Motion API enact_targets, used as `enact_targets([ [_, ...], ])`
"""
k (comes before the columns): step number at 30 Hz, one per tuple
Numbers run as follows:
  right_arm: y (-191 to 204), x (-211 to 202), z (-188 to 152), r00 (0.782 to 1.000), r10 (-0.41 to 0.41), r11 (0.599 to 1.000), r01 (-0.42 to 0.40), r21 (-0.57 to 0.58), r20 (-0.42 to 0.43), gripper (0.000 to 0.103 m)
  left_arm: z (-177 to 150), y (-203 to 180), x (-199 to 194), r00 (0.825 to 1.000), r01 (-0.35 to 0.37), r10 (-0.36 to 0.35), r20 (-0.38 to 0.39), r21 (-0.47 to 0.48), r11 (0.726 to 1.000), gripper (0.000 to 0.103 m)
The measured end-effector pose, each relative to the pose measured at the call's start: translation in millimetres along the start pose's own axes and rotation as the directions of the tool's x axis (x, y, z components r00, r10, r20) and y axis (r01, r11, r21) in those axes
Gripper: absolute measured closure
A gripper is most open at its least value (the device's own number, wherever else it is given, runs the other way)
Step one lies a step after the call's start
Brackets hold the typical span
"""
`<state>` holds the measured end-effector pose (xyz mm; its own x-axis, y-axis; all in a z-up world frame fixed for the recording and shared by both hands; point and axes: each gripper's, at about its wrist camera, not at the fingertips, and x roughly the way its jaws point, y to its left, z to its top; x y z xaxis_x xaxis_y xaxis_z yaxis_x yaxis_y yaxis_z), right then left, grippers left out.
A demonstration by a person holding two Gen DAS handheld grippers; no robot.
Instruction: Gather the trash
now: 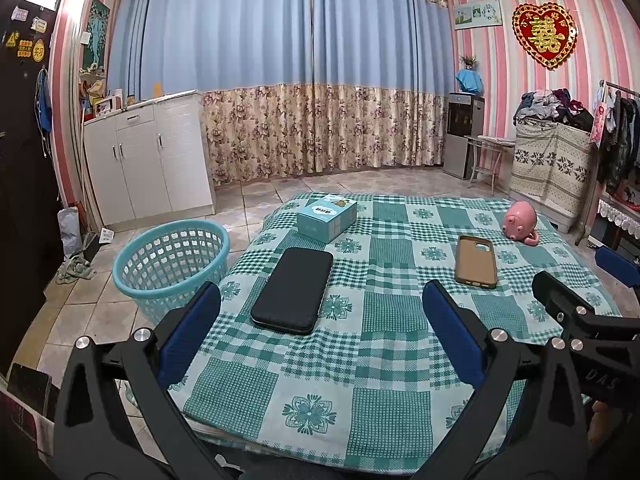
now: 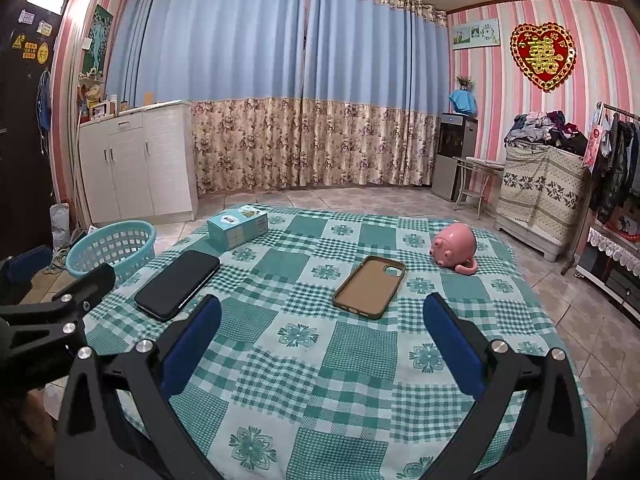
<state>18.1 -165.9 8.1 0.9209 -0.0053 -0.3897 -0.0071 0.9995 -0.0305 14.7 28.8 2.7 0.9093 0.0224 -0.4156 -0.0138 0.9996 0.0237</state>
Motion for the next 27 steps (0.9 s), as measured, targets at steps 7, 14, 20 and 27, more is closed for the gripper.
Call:
enact_targets([
  [7,-0.2,-0.7,-1.3,1.000,-0.009,1.000,0.009,0.001,-0.001,0.005,0.8,0.2,0.9,1.000,0.004,-0.004,-0.002,0.000,1.000,0.005],
  [14,-1.1,0.5,-1.2,1.000,-0.021,1.000,0.021,-0.001,-0.003,0.005,-0.5,-2.0,3.9,1.000,0.019,-0.019,-0.001,0.007,1.000,0.005],
  [20,-3.0,1.1,-2.2,0.999,-0.032,0.999,0.032,0.004,-0.005,0.005,-0.3,-1.2,7.7,1.000,0.029,-0.029,-0.001,0.003,1.000,0.005],
  [27,-2.4,2.0,-2.7,0.999,-0.033,0.999,0.033,0.000,-0.008,0.005,0.3,-0.2,10.4,0.999,0.032,-0.032,0.005,0.005,0.999,0.005],
])
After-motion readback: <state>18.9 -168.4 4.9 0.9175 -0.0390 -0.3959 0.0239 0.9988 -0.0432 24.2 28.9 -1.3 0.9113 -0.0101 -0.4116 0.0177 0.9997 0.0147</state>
